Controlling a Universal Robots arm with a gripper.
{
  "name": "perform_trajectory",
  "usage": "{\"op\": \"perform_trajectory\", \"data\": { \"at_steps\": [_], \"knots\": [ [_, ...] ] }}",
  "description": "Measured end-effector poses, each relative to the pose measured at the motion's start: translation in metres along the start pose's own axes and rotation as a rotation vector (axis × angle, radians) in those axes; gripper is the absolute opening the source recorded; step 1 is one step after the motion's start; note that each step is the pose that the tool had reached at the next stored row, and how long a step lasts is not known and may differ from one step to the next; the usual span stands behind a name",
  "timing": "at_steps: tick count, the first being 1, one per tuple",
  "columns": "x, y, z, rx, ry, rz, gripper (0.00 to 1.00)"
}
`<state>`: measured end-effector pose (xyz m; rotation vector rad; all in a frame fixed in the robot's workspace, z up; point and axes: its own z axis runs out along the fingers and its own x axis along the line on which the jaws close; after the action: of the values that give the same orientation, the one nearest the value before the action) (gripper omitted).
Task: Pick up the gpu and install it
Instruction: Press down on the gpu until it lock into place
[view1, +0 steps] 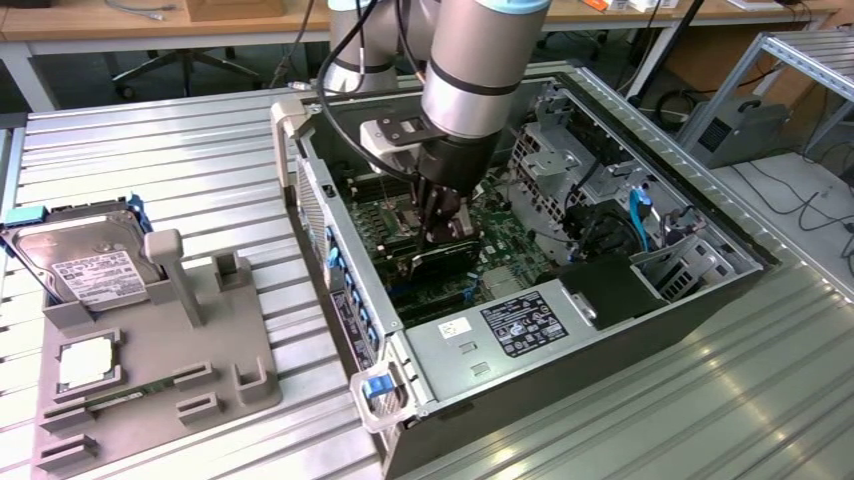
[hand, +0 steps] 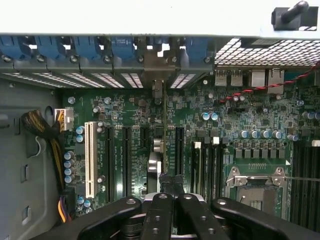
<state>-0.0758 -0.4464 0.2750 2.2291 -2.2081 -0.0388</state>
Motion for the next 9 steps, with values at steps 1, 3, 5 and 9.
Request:
{"op": "perform_trajectory", "data": {
  "at_steps": [1, 3, 5, 9],
  "knots": [
    [0.0001, -0.0002, 0.0, 0.0, 0.0001, 0.0, 0.11],
    [0.0003, -0.0006, 0.0, 0.0, 0.0, 0.0, 0.11],
    [0.0007, -0.0009, 0.0, 0.0, 0.0, 0.0, 0.11],
    [0.0022, -0.0009, 0.0, 0.0, -0.0006, 0.0, 0.11]
  ]
}}
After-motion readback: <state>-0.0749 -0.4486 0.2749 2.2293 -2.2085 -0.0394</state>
